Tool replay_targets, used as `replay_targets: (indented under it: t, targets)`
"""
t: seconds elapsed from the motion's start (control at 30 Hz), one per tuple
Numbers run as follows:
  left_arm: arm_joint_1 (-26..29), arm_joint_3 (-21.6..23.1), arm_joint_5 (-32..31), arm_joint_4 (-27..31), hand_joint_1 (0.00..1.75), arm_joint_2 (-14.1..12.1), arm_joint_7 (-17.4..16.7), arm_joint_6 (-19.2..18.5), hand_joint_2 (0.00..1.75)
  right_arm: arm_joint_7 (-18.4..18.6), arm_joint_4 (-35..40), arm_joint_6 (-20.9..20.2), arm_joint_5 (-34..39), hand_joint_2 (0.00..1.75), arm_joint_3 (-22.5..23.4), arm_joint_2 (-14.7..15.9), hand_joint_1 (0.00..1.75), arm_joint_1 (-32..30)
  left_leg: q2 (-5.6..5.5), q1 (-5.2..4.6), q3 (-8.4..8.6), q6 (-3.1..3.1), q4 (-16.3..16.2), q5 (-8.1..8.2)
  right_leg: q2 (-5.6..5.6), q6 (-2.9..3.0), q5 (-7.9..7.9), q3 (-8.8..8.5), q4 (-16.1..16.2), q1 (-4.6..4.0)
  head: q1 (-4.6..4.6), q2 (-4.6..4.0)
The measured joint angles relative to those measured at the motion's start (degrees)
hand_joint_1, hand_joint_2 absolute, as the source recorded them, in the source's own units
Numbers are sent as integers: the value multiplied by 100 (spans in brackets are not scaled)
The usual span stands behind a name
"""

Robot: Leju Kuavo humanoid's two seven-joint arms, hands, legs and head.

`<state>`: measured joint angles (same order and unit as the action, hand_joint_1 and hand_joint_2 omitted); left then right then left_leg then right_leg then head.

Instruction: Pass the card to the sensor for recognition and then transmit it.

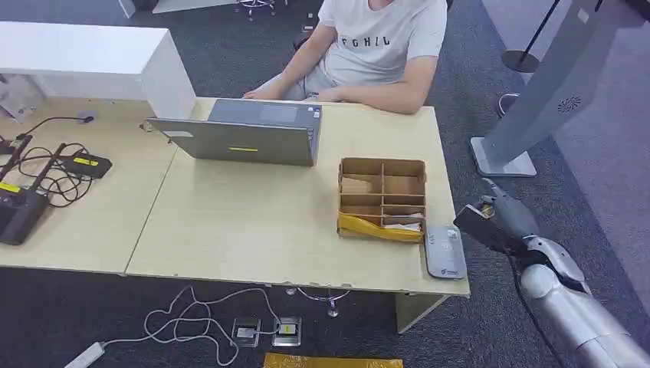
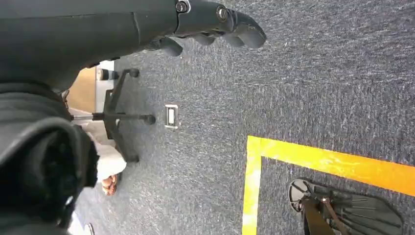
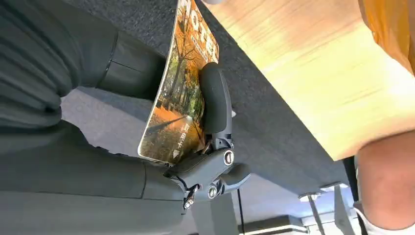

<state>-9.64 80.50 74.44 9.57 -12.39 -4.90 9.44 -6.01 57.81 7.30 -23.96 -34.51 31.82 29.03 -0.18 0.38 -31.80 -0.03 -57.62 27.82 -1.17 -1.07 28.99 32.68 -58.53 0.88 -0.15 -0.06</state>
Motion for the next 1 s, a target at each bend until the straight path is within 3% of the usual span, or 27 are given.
replay_targets:
  t: [0.4, 0.73, 1.0]
  targets:
    - [-2, 4, 9, 0, 0, 0, 0, -24, 0, 7, -15, -35, 55, 175, -85, -68, 175, -36, 1, 0, 0, 0, 0, 0, 1, 0, 0, 0, 0, 0, 2, 0]
    - [-2, 4, 39, 0, 0, 4, 0, 66, 0, -313, -313, 63, 179, 175, -238, -302, 175, 7, 0, 0, -2, 0, 1, 0, 0, 0, 0, -1, -1, 0, 0, 0]
    - [-4, 4, 44, 0, 0, 9, -48, 90, 0, -297, -492, 46, 186, 175, -359, -496, 175, 15, 1, 1, -1, 0, 1, 0, 0, 0, 0, 0, 0, -1, 0, 0]
